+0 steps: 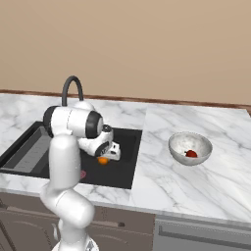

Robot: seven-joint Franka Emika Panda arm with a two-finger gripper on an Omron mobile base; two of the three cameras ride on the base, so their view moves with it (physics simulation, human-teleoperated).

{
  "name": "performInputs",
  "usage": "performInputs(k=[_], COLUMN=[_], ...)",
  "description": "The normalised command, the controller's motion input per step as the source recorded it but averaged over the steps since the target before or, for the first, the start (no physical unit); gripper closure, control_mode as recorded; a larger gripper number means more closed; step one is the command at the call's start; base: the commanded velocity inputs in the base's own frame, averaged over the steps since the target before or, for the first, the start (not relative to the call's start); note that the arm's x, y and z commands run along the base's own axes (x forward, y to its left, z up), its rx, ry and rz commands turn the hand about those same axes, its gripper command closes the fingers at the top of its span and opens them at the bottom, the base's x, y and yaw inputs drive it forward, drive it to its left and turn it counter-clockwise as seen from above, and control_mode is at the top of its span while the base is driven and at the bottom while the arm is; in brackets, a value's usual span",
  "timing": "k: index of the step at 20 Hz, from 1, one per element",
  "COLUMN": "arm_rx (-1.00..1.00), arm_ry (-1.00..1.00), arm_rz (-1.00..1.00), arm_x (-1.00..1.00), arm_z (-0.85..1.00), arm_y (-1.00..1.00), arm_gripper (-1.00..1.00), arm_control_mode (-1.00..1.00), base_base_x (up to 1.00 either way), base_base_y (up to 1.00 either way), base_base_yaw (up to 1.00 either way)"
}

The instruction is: Pick the bell peppers from the cabinet and place them in one bowl. Pick the tangerine from the sink and place it in the other bowl.

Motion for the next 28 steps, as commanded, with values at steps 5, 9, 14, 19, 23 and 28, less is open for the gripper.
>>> performInputs(k=[5,9,14,19,23,28], arm_rx=[0.02,0.01,0.0,0.0,0.0,0.0], arm_ry=[0.11,0.05,0.06,0.08,0.01,-0.05], arm_rz=[-0.01,0.0,0.02,0.06,0.08,0.04], arm_x=[0.15,0.07,0.06,-0.03,-0.52,-0.92], arm_z=[0.58,0.68,0.79,0.73,0.48,0.44], arm_y=[-0.6,-0.37,-0.07,-0.03,-0.01,0.0], arm_gripper=[1.0,1.0,1.0,1.0,1.0,1.0], arm_control_mode=[-1.0,-1.0,-1.0,-1.0,-1.0,-1.0], base_base_x=[0.0,0.0,0.0,0.0,0.0,0.0], base_base_y=[0.0,0.0,0.0,0.0,0.0,0.0], base_base_yaw=[0.0,0.0,0.0,0.0,0.0,0.0])
